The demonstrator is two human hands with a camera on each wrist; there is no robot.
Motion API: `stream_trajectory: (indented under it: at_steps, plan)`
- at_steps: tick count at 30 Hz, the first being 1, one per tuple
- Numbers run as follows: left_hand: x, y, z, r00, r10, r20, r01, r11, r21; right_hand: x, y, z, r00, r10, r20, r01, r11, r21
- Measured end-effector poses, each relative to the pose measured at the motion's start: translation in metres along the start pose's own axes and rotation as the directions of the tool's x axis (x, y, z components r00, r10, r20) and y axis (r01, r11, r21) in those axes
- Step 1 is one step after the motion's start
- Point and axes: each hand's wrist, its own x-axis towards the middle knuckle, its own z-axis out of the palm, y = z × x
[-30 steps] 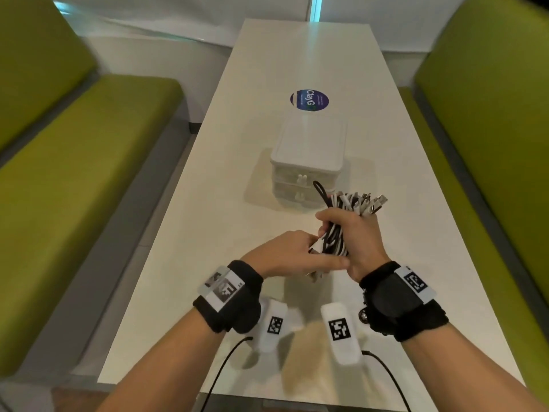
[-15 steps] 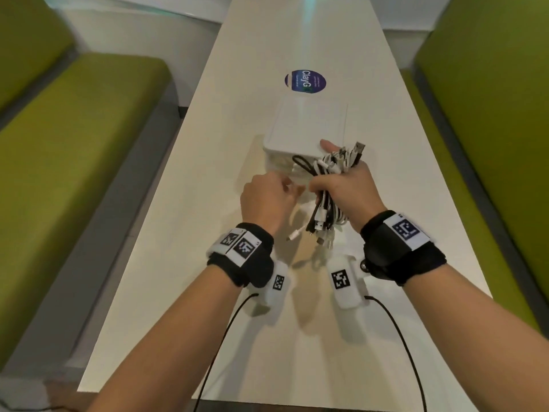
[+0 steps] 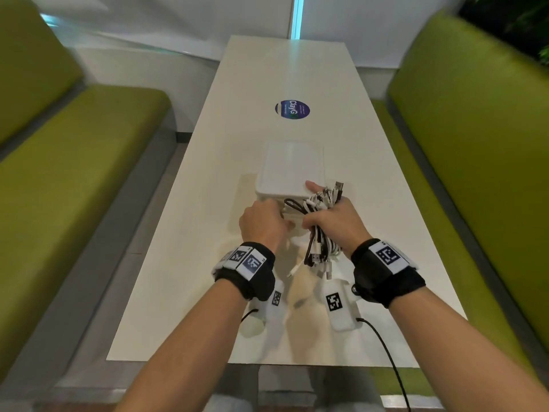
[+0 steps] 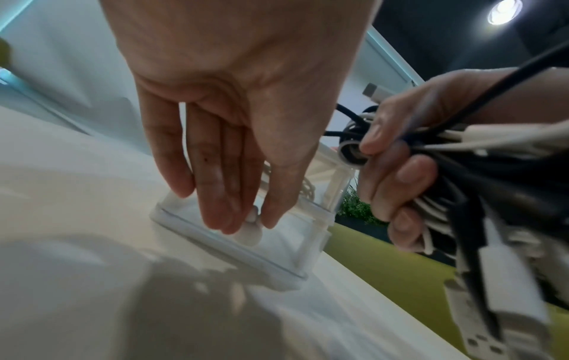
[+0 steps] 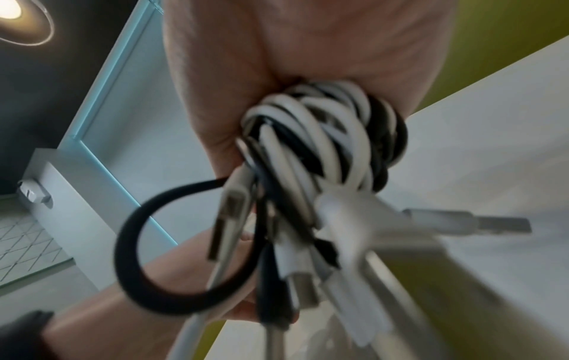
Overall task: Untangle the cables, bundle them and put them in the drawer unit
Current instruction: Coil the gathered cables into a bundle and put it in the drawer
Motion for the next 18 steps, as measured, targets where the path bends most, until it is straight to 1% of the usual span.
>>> stream_trajectory:
  at_steps: [2,8,11,14,17,18]
  plan:
    - [-0.026,-0.001,-0.001,1.000,0.005,0.015,-0.005,1.000,-0.003,-0.018,0.003,0.003,1.000,0.000,-0.016,0.000,1.000,-0.016]
    - [-0.098,-0.010,-0.010,0.996,-0.011,0.086,0.005,0.998,0.065,-0.056,0.006,0.013,0.997,0.022,-0.070,-0.028,0.996,-0.084]
    - [-0.130,-0.018,-0.014,0.994,-0.005,0.105,-0.005,0.995,0.096,-0.071,0.006,0.016,0.997,0.027,-0.072,-0.035,0.993,-0.116]
    - [-0.151,-0.021,-0.014,0.995,0.022,0.099,-0.030,0.996,0.082,-0.083,0.006,0.017,0.999,0.015,-0.052,-0.024,0.985,-0.172]
    - [-0.159,-0.022,-0.014,0.992,0.062,0.113,-0.070,0.995,0.069,-0.088,0.005,0.015,1.000,-0.009,-0.025,0.002,0.963,-0.271]
    - [-0.159,-0.022,-0.015,0.991,0.068,0.115,-0.076,0.995,0.064,-0.088,0.006,0.014,1.000,-0.019,-0.023,0.011,0.960,-0.281]
